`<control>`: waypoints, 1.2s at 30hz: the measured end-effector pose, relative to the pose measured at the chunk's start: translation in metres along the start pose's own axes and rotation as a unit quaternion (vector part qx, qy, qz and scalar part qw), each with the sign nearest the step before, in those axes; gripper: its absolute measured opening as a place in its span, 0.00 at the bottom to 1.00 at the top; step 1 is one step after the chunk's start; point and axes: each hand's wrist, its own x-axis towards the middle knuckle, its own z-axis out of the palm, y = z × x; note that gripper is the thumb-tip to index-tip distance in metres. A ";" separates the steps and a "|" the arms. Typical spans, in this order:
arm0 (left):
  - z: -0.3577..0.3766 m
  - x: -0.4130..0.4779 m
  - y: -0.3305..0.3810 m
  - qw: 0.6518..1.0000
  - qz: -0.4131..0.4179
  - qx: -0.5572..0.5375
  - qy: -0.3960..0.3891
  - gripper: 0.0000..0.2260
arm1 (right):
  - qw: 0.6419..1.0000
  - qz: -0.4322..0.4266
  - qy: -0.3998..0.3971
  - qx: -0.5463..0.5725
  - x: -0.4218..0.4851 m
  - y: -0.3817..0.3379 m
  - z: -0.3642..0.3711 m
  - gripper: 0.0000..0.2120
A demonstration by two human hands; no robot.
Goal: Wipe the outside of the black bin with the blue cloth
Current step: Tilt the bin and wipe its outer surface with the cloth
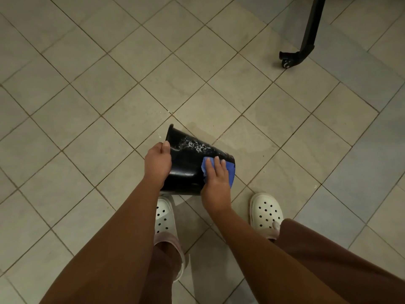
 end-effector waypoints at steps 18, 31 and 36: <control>0.001 -0.004 -0.003 1.000 0.020 -0.002 0.000 0.16 | 0.999 0.002 -0.032 -0.027 0.036 0.013 -0.016 0.32; -0.001 0.007 0.007 0.994 -0.090 -0.026 -0.059 0.20 | 0.999 0.001 0.026 0.027 0.028 0.040 -0.013 0.21; 0.003 0.007 0.011 0.997 -0.054 -0.050 -0.033 0.16 | 0.995 0.052 0.058 0.053 0.013 0.045 -0.016 0.24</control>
